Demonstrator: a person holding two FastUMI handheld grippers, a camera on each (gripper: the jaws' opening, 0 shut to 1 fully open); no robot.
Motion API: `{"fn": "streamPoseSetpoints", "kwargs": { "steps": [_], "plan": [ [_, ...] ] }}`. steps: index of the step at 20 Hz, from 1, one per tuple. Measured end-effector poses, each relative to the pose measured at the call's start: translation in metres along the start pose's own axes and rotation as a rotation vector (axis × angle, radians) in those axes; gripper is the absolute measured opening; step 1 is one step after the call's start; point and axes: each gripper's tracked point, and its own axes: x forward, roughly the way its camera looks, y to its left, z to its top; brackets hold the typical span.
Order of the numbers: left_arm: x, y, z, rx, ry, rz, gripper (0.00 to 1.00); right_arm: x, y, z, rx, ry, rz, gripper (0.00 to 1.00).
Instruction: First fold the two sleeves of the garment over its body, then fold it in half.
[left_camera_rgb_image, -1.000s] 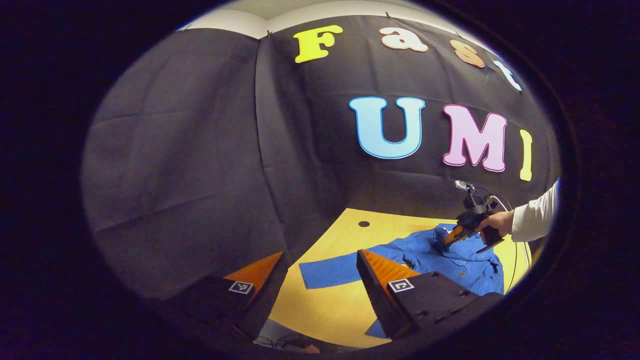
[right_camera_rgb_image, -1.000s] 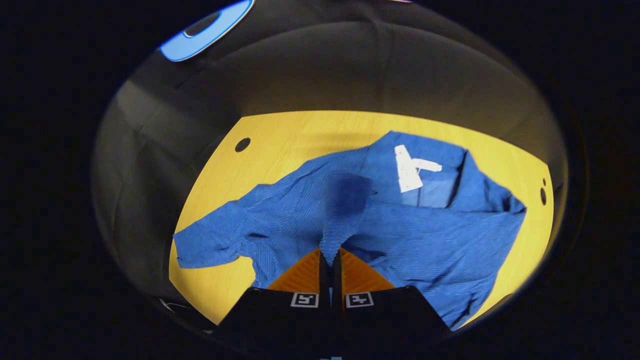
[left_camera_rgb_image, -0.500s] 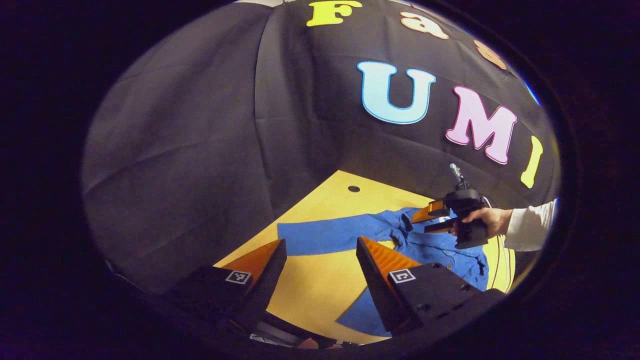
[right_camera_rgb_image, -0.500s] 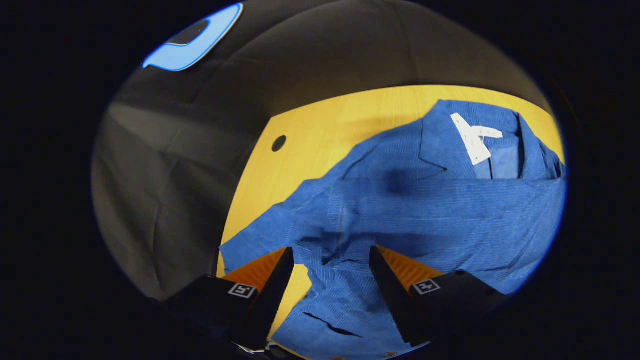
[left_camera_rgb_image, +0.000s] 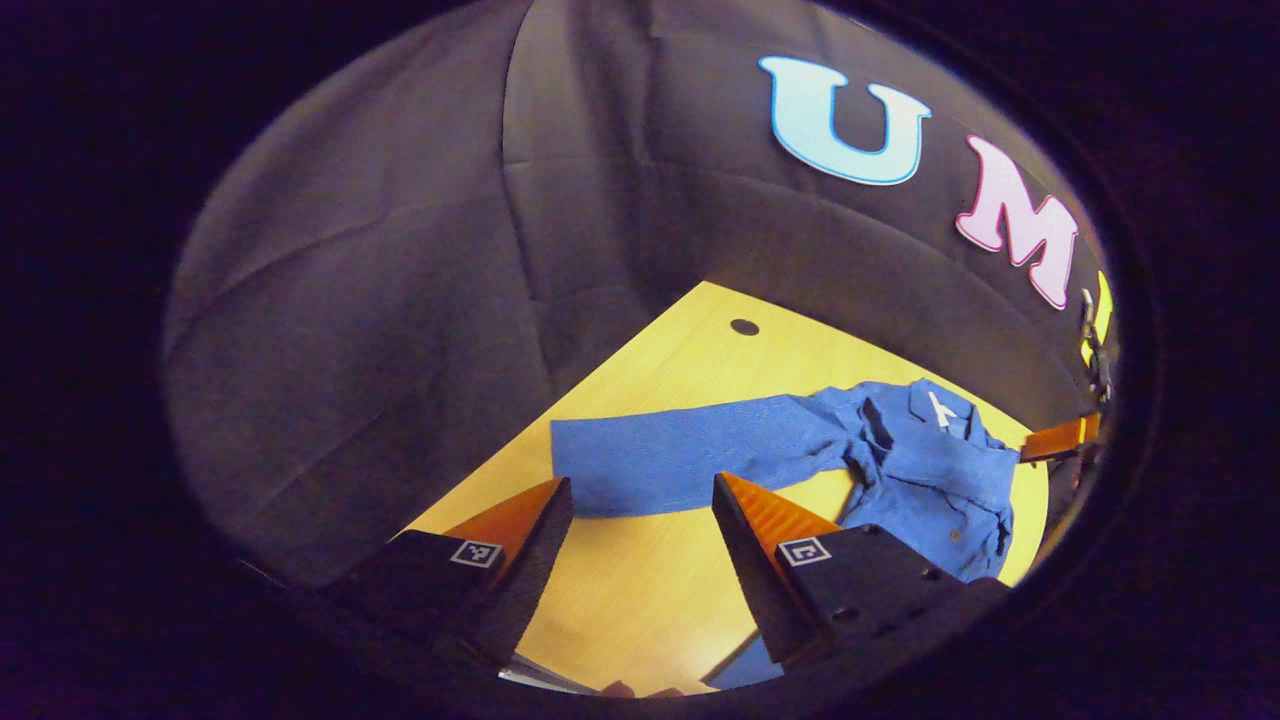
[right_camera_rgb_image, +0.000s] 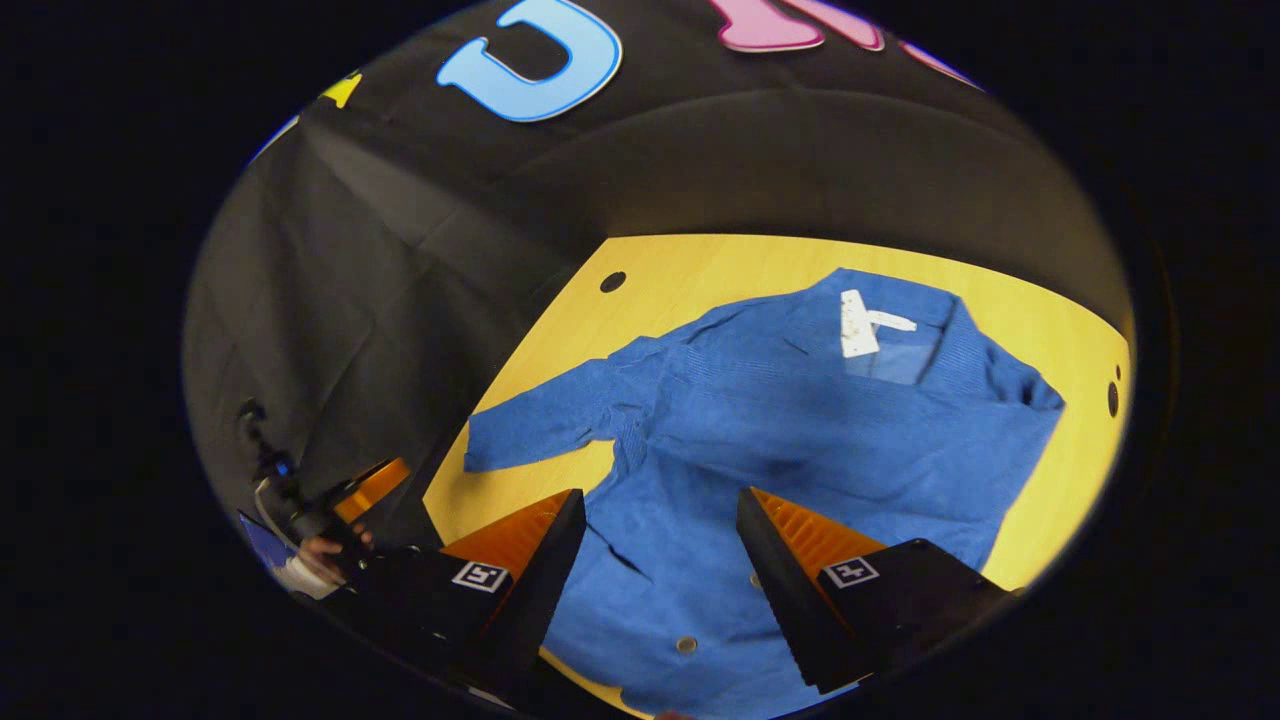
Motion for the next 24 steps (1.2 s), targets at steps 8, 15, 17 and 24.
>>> {"fn": "streamPoseSetpoints", "kwargs": {
  "steps": [8, 15, 17, 24],
  "plan": [
    [0.093, 0.013, -0.011, 0.002, 0.178, 0.041, 0.83, -0.130, -0.048, -0.043, 0.161, -0.159, -0.087, 0.97],
    [0.132, 0.026, -0.038, -0.016, 0.302, 0.100, 0.83, -0.161, -0.077, -0.082, 0.306, -0.163, -0.153, 0.97],
    [0.125, 0.027, -0.045, -0.021, 0.335, 0.097, 0.86, -0.162, -0.074, -0.085, 0.312, -0.159, -0.151, 0.97],
    [0.124, 0.026, -0.041, 0.031, 0.307, 0.030, 0.45, -0.168, -0.052, -0.083, 0.310, -0.147, -0.102, 0.97]
  ]
}}
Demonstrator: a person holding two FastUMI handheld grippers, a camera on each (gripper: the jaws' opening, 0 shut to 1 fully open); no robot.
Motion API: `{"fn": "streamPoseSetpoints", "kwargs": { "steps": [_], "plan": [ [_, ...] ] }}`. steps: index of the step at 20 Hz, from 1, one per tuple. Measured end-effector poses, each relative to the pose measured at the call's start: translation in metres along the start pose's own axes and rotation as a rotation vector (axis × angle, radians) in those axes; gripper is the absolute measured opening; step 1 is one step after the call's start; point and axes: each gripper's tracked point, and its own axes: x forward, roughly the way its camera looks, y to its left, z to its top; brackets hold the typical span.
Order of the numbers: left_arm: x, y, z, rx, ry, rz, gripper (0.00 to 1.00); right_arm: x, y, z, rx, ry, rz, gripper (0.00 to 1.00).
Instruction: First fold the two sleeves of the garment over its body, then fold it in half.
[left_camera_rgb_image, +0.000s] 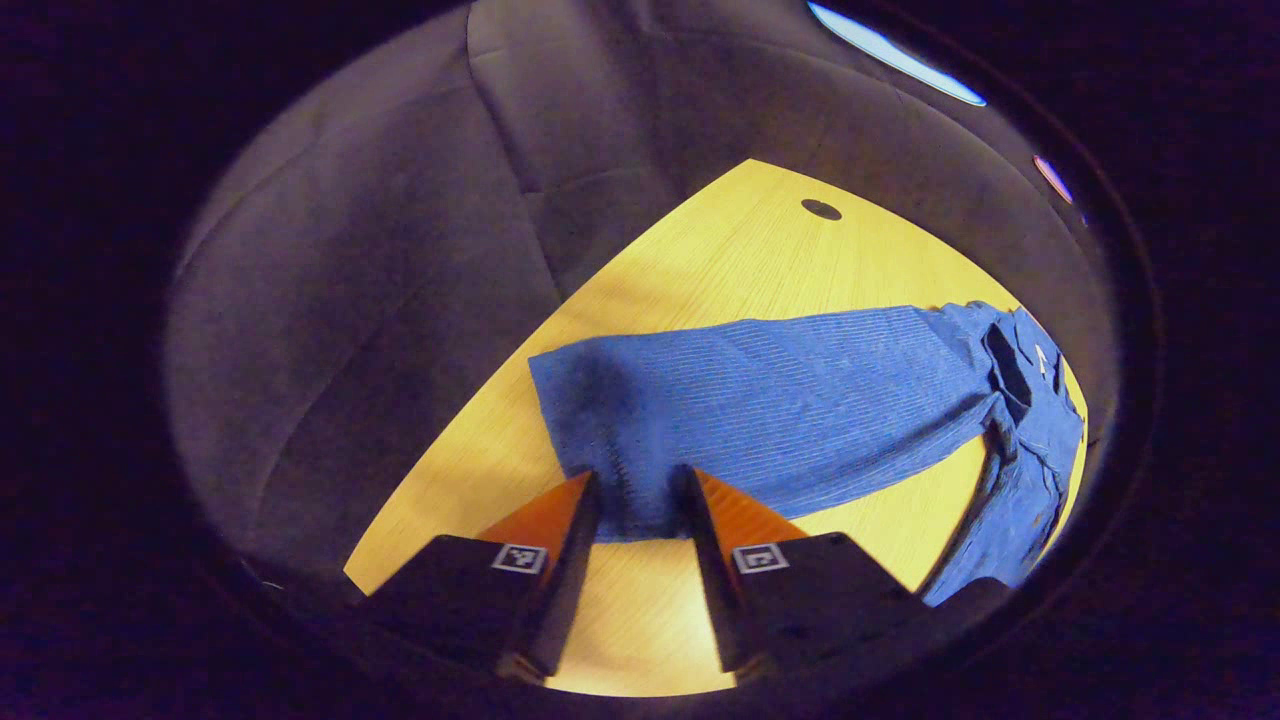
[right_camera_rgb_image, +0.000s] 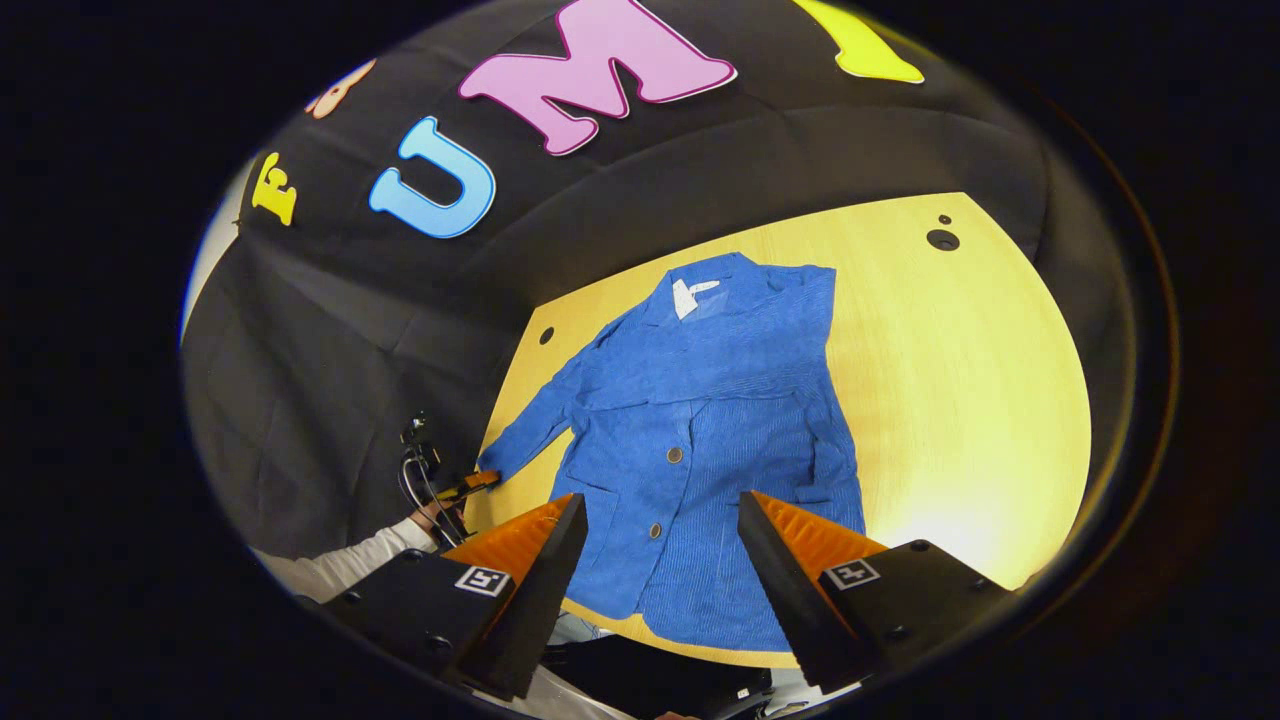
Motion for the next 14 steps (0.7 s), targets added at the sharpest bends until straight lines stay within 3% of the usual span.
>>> {"fn": "streamPoseSetpoints", "kwargs": {
  "steps": [1, 3, 8, 14],
  "plan": [
    [-0.003, 0.001, 0.002, -0.014, 0.005, -0.011, 0.24, 0.000, 0.000, 0.001, -0.006, 0.007, 0.006, 0.97],
    [-0.008, -0.004, 0.004, -0.082, 0.036, -0.047, 0.03, -0.002, -0.003, 0.001, -0.018, 0.018, 0.011, 0.97],
    [-0.015, -0.009, 0.012, -0.138, 0.057, -0.165, 0.00, -0.022, -0.023, -0.011, 0.002, 0.015, 0.001, 0.97],
    [-0.094, -0.042, 0.080, -0.083, -0.140, -0.332, 0.00, -0.027, -0.050, 0.000, 0.042, -0.016, -0.002, 0.97]
  ]
}}
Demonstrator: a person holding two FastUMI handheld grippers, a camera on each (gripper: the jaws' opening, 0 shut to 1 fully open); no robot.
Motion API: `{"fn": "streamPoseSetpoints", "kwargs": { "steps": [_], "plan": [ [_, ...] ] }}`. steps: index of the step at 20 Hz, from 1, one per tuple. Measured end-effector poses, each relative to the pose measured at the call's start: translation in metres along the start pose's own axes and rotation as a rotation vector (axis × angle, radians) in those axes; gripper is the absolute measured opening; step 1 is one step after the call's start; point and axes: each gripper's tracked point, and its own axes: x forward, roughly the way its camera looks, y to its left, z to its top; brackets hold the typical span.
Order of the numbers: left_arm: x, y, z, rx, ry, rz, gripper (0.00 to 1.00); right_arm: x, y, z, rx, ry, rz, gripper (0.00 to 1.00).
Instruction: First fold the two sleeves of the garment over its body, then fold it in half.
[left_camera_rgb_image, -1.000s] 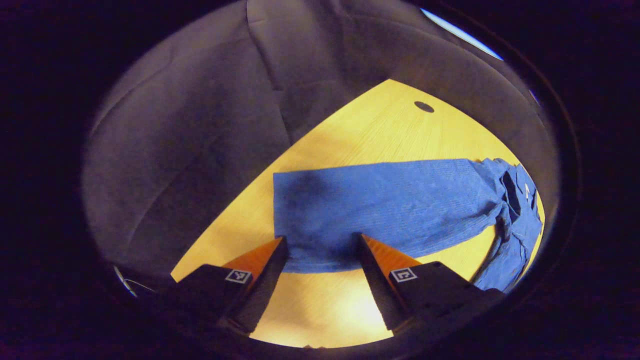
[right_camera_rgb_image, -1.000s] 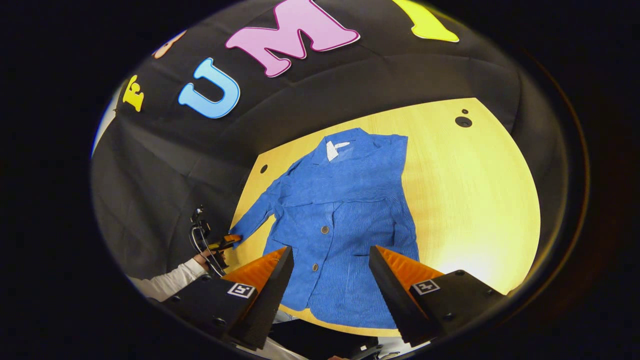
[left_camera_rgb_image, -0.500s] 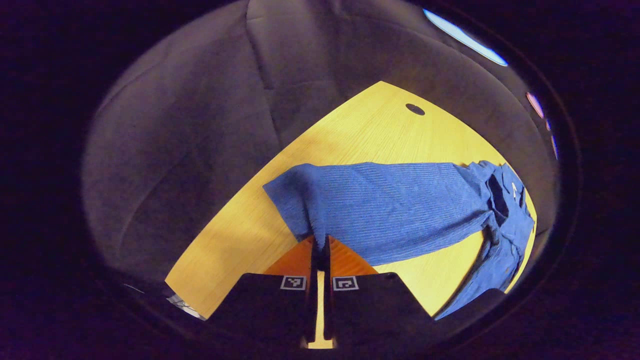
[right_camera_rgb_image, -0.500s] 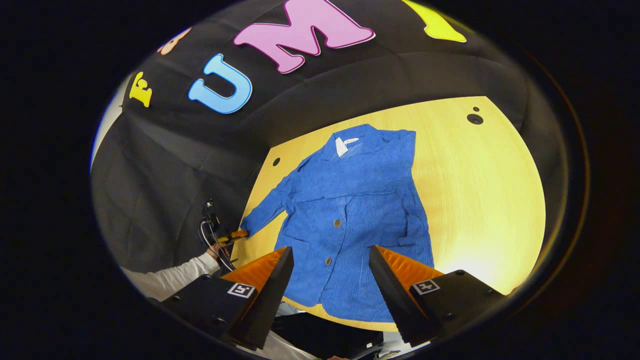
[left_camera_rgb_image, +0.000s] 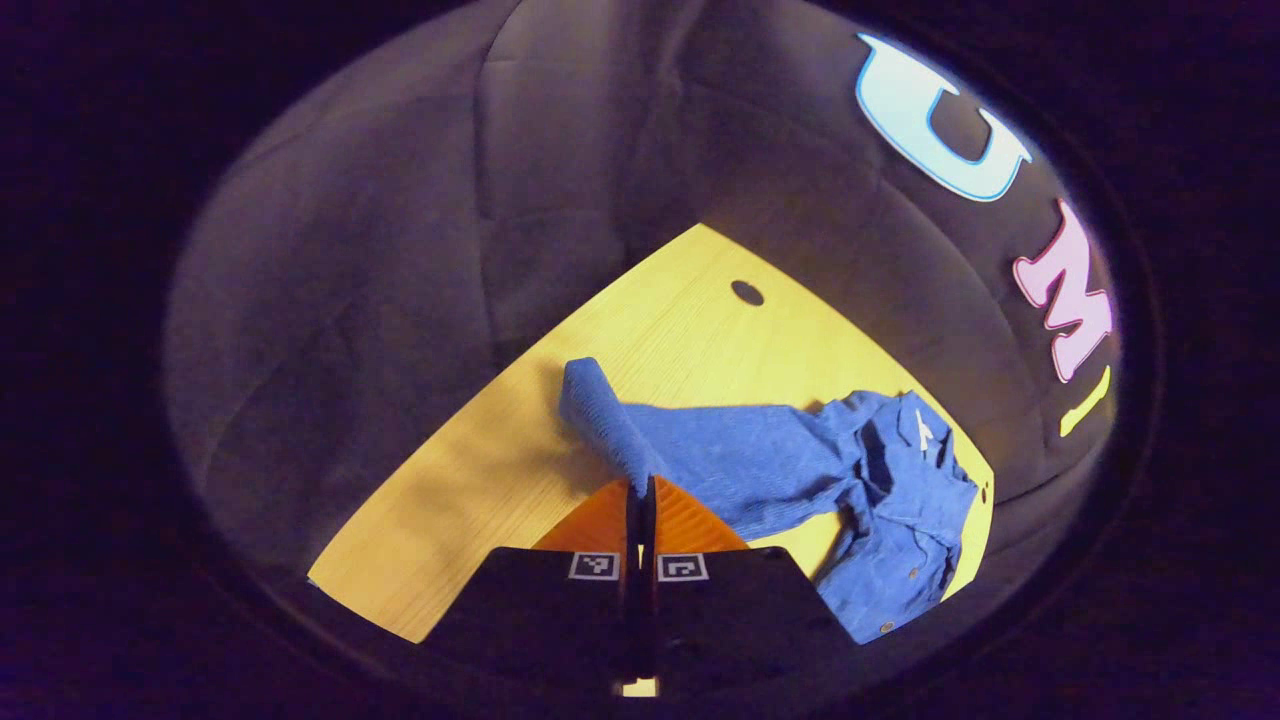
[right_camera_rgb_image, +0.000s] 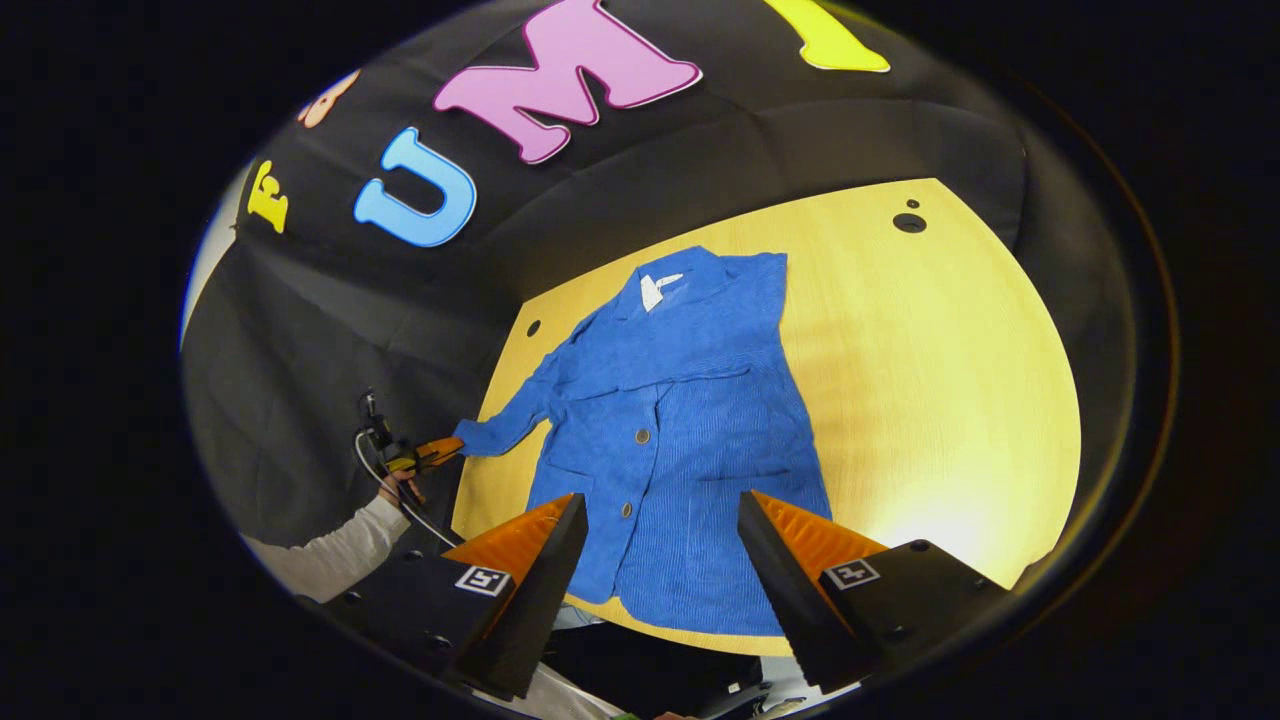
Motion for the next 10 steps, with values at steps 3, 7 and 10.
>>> {"fn": "streamPoseSetpoints", "kwargs": {
  "steps": [3, 7, 10],
  "plan": [
    [-0.029, -0.056, 0.038, 0.127, -0.106, -0.064, 0.00, 0.004, -0.001, 0.012, 0.018, -0.011, 0.027, 0.97],
    [-0.054, -0.186, 0.053, 0.320, -0.173, -0.202, 0.00, 0.000, -0.005, 0.017, 0.011, 0.003, 0.062, 0.97],
    [-0.075, -0.290, 0.051, 0.364, -0.214, -0.355, 0.00, -0.008, -0.024, 0.025, 0.000, 0.000, 0.057, 0.97]
  ]
}}
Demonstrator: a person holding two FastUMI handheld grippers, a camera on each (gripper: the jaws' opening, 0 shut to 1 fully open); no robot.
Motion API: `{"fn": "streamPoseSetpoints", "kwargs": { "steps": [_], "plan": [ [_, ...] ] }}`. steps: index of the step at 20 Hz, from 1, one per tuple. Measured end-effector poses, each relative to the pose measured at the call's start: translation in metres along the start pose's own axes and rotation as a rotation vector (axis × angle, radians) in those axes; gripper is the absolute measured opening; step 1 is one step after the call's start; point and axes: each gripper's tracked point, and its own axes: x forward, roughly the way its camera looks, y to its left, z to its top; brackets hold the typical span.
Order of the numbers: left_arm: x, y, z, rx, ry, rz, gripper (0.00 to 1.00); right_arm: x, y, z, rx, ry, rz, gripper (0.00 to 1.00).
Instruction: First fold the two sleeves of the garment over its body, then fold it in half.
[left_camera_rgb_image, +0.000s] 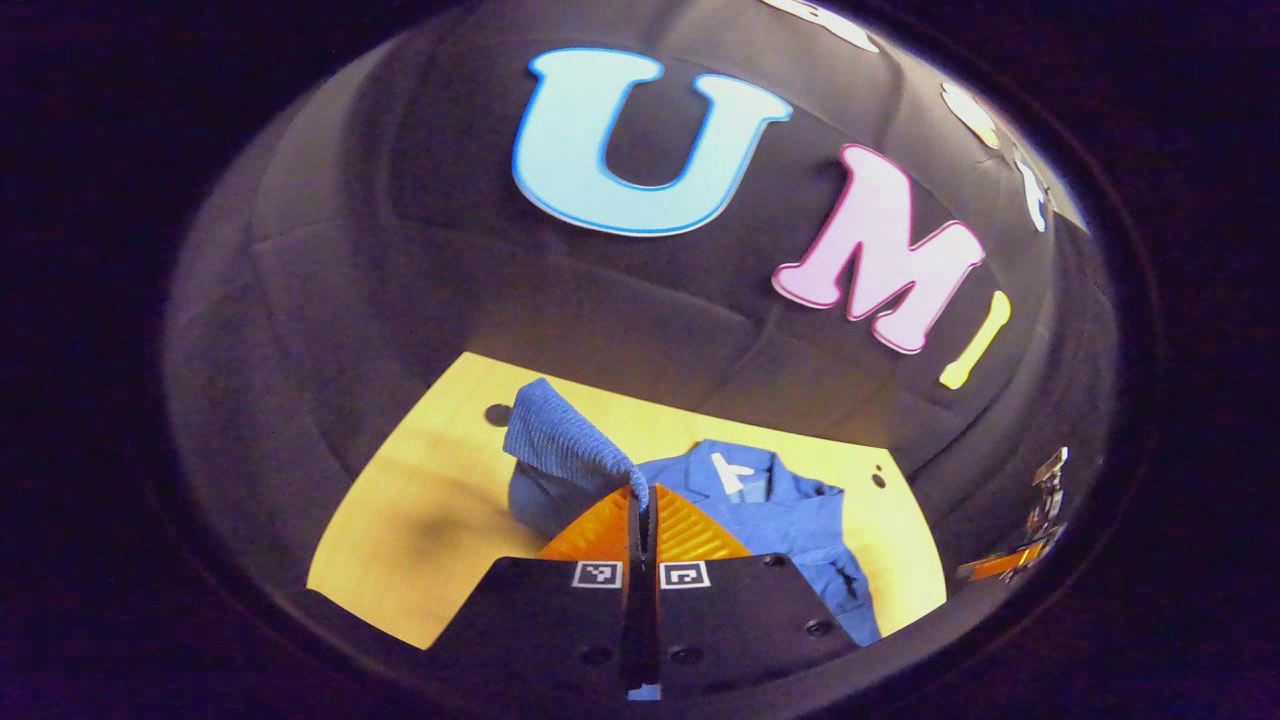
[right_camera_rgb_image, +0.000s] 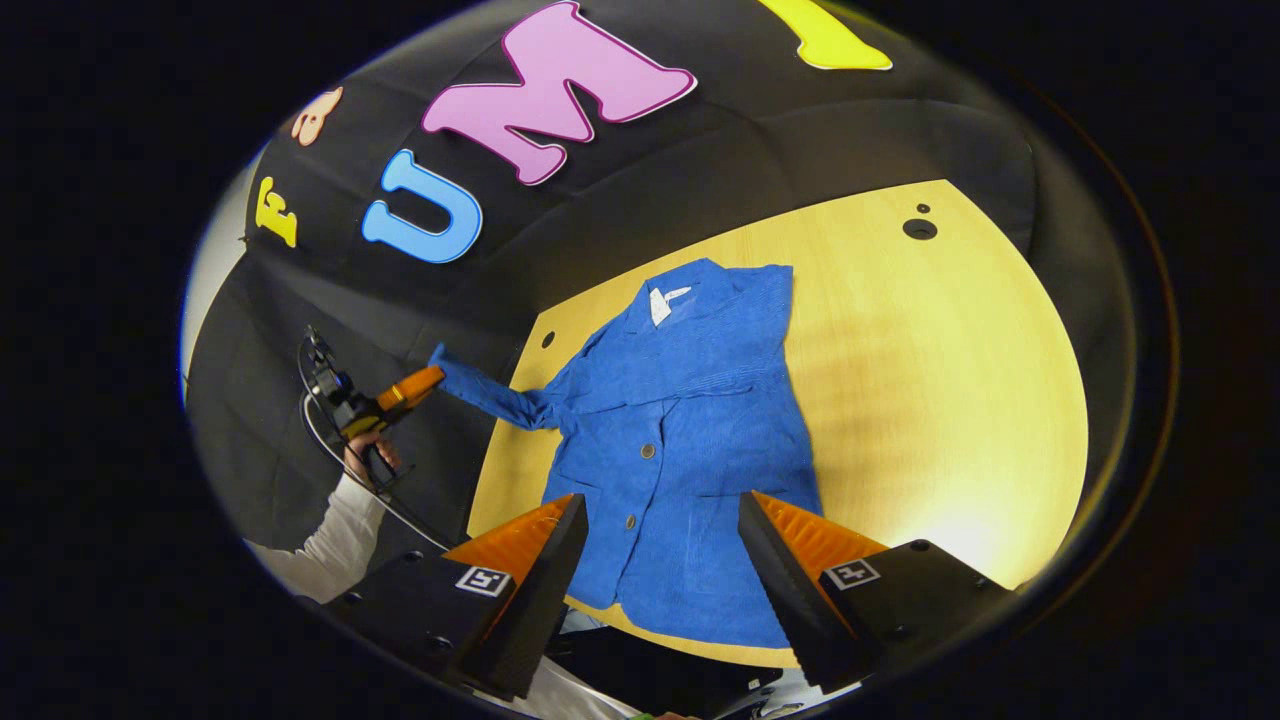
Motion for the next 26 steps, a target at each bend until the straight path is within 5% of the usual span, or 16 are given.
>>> {"fn": "streamPoseSetpoints", "kwargs": {
  "steps": [4, 8, 14, 19, 21, 24, 26],
  "plan": [
    [0.055, -0.111, -0.003, 0.125, 0.013, -0.120, 0.00, -0.011, -0.024, 0.008, 0.017, -0.015, -0.010, 0.97],
    [0.123, -0.185, -0.051, 0.106, 0.185, -0.201, 0.00, -0.018, -0.054, 0.001, -0.003, -0.011, -0.067, 0.97],
    [0.201, -0.209, -0.156, 0.232, 0.489, -0.106, 0.00, -0.008, -0.065, -0.028, 0.013, 0.053, -0.081, 0.97],
    [0.225, -0.236, -0.195, 0.204, 0.593, -0.155, 0.00, 0.001, -0.071, -0.041, 0.016, 0.092, -0.087, 0.97],
    [0.227, -0.246, -0.194, 0.155, 0.598, -0.187, 0.08, 0.003, -0.072, -0.042, 0.023, 0.100, -0.083, 0.97],
    [0.217, -0.254, -0.179, 0.110, 0.550, -0.240, 0.83, 0.006, -0.072, -0.043, 0.029, 0.111, -0.080, 0.97],
    [0.200, -0.244, -0.173, 0.110, 0.543, -0.235, 0.85, 0.010, -0.072, -0.045, 0.023, 0.120, -0.085, 0.97]
  ]
}}
